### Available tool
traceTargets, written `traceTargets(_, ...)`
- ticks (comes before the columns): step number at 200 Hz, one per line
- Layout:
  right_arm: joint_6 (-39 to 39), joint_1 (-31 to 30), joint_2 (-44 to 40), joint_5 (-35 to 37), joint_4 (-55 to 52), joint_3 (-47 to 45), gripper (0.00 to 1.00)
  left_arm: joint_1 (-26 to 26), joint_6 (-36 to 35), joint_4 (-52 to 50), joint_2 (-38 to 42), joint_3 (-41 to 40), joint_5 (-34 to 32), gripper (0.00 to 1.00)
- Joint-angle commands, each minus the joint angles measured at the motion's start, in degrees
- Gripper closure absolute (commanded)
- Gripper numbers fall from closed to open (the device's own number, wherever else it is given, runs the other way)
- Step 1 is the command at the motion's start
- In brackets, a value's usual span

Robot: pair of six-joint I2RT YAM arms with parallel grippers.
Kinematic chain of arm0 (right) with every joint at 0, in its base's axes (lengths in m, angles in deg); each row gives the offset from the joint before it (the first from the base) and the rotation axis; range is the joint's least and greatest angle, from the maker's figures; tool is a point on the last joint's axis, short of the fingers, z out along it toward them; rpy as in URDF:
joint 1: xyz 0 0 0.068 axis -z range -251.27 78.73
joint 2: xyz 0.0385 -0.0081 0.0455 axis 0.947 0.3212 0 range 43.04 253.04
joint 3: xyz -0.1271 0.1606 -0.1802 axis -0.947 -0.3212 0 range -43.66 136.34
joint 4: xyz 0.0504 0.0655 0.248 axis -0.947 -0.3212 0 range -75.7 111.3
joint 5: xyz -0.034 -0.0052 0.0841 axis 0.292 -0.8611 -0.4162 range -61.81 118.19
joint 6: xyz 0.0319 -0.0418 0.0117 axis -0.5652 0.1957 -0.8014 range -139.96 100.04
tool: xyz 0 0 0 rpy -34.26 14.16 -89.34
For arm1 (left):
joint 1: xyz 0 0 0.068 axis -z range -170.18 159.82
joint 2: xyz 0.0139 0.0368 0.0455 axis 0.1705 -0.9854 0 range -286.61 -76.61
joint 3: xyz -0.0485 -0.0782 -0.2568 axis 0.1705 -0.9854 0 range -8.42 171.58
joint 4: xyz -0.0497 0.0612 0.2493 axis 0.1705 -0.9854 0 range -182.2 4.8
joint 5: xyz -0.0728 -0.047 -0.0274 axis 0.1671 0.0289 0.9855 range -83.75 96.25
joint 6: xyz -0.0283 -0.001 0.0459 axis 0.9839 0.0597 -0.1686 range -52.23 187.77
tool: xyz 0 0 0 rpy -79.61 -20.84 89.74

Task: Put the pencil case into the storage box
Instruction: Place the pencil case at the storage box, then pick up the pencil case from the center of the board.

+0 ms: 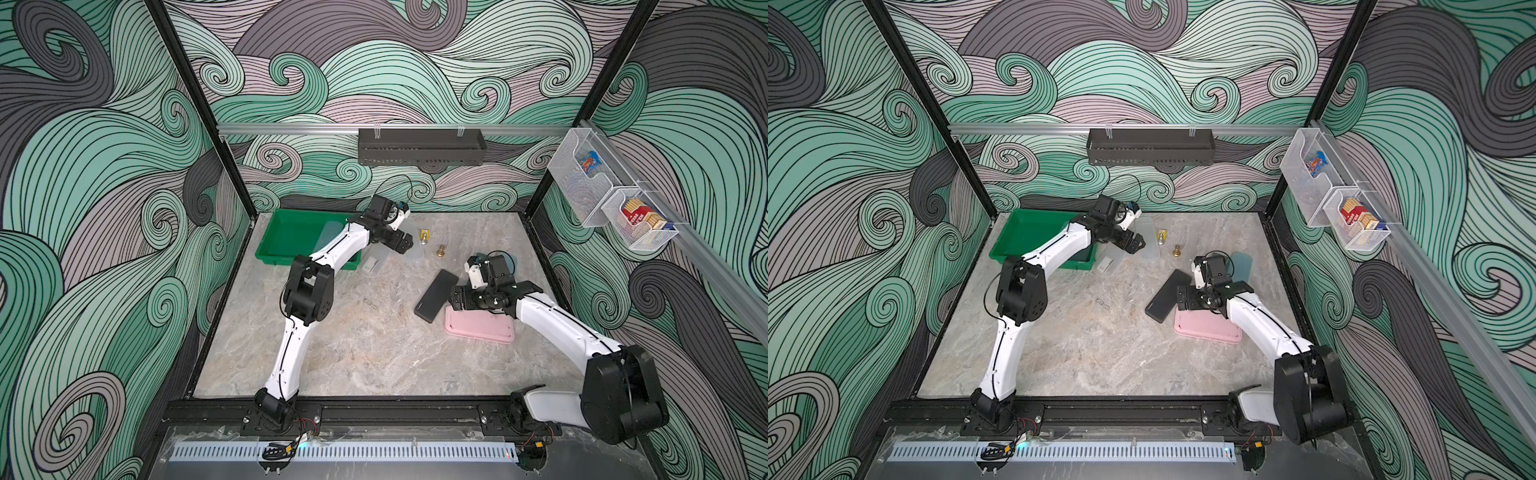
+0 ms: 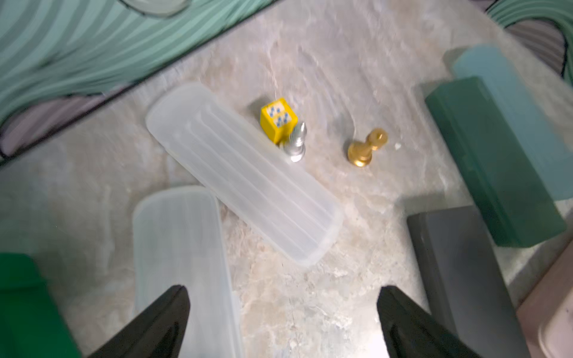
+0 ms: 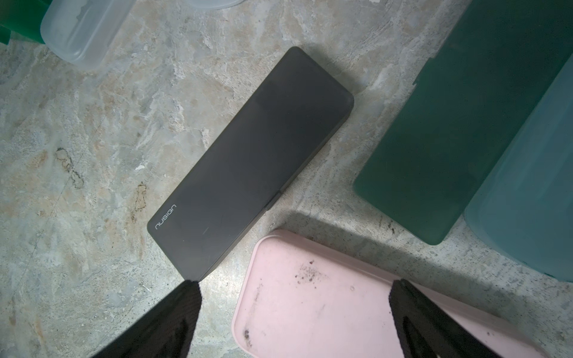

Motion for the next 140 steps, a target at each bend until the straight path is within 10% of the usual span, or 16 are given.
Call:
traceTargets(1, 0.42, -0.28, 0.26, -0.23, 0.37, -0.24, 0.01, -1.74, -1.19, -2.94, -0.55, 0.23, 1.47, 0.01)
traceTargets(140, 0.24, -0.27, 0.70, -0.22, 1.22, -1.12, 0.01, -3.52, -7.12, -6.88, -7.80, 3.53, -10.24, 0.01)
